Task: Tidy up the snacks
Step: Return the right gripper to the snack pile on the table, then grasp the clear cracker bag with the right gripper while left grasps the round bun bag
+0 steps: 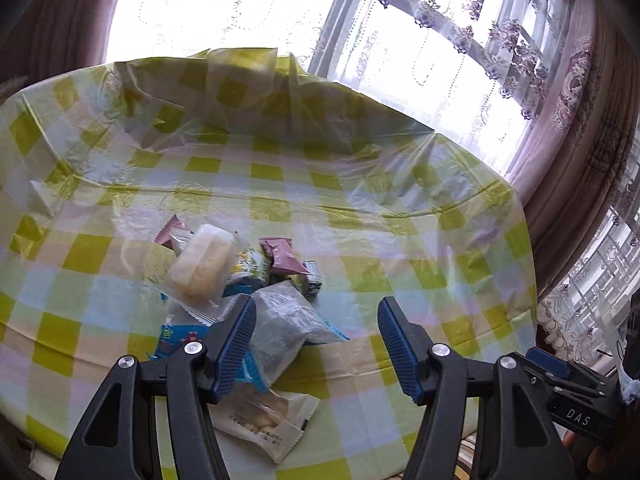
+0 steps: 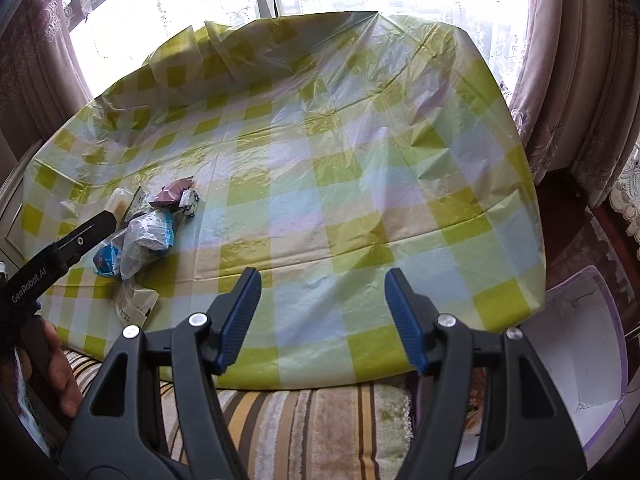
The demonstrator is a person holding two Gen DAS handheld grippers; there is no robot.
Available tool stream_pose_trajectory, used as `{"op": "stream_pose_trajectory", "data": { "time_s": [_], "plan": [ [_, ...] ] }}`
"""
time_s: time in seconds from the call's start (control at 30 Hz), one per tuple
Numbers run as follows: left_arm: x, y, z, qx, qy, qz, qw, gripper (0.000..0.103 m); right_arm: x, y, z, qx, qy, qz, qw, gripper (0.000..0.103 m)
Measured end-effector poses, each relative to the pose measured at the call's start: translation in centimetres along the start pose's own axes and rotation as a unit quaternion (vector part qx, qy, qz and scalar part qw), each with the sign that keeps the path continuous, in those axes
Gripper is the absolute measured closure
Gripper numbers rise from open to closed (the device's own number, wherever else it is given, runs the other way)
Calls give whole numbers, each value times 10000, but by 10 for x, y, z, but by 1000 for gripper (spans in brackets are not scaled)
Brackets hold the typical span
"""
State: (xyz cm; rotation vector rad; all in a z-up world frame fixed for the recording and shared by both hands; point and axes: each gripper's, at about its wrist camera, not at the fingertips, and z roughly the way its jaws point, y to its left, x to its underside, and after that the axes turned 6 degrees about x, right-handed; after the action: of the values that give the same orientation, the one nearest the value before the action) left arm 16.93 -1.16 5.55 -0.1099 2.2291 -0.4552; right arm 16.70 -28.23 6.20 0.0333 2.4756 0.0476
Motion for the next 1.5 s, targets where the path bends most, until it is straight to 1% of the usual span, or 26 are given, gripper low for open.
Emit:
{"op": "stream_pose_trajectory", "data": {
  "time_s": [0.13,0.23,0.4,0.5,0.57,0.6,0.63,0.7,0.83,1.03,1.23,1.33,1.47,1.5],
  "plan": [
    [-12,38,2,-383,-22,-188,9991,39,-7,23,3,-167,-29,-154,9997,35],
    [-18,57,9,-528,63,-223,9983,39,-12,41,6,-268,-51,-272,9993,35],
    [-20,65,25,-612,321,62,9976,39,-18,71,12,-473,-46,-445,9979,35],
    [-19,67,35,-683,457,223,9964,39,-21,88,16,-597,-46,-578,9965,29],
    [-18,67,41,-666,537,304,9959,39,-22,100,20,-670,-42,-658,9956,26],
    [-17,68,43,-644,559,329,9958,42,-22,106,21,-702,-42,-701,9951,24],
    [-17,68,45,-626,586,347,9957,54,-22,112,24,-714,-39,-750,9946,21],
    [-16,69,47,-562,626,351,9958,63,-21,123,30,-711,-6,-841,9939,20],
    [-13,73,42,-528,490,298,9970,65,-19,144,43,-772,81,-1054,9914,19],
    [-10,93,27,-438,189,-170,9987,66,-15,171,62,-778,204,-1369,9873,19],
    [-13,107,9,-450,-229,-502,9975,66,-14,189,75,-749,249,-1571,9844,19],
    [-13,111,6,-447,-303,-583,9968,66,-14,196,84,-613,316,-1662,9837,19],
    [-10,111,8,-418,-292,-598,9969,66,-13,201,94,-605,403,-1716,9825,19],
    [-10,111,8,-410,-286,-591,9970,66,-14,201,97,-600,416,-1708,9826,21]
  ]
}}
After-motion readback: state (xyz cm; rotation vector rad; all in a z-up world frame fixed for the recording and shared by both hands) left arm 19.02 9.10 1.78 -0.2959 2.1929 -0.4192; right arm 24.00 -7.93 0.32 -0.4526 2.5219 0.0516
